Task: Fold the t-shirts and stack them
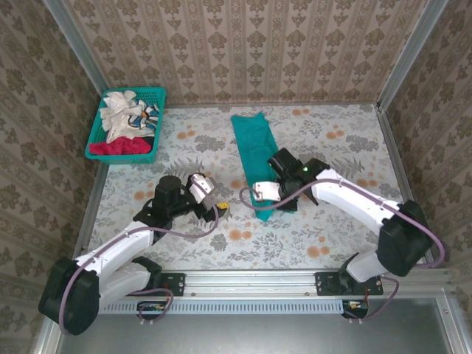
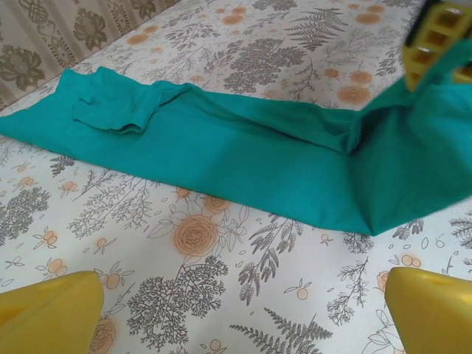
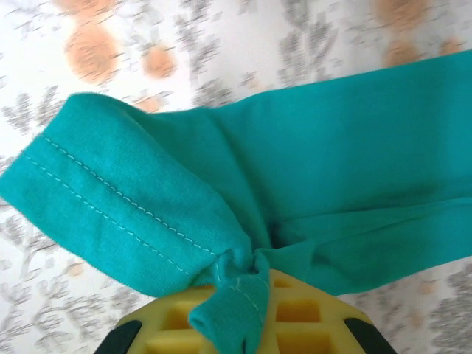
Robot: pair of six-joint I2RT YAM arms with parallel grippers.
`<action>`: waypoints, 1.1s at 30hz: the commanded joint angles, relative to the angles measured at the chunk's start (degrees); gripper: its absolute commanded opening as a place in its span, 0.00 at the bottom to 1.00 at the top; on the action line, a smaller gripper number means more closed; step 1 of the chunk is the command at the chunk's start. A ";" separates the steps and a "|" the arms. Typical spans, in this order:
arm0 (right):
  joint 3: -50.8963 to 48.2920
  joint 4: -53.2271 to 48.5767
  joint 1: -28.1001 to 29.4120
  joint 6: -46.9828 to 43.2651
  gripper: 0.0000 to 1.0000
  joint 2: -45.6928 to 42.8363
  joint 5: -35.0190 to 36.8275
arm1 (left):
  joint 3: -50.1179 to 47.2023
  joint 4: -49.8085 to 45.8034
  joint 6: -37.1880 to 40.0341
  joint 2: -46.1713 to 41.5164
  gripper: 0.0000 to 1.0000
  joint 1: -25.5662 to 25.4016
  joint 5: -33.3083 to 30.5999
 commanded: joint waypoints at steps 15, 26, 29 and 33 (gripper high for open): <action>29.98 -2.79 -8.66 -13.62 0.00 27.08 -4.21 | 0.22 -2.63 3.43 -2.86 1.00 0.39 -2.54; 33.02 -1.36 -11.17 -14.23 0.00 31.91 -4.92 | 0.37 -1.78 3.56 -1.95 1.00 0.08 -1.92; 33.98 -0.95 -11.36 -13.73 0.00 33.47 -5.35 | 0.73 -1.26 4.45 -1.63 1.00 0.07 -2.01; 34.45 -0.17 -11.85 -13.14 0.00 35.07 -5.18 | 1.69 -2.50 5.71 -1.46 1.00 0.07 -1.74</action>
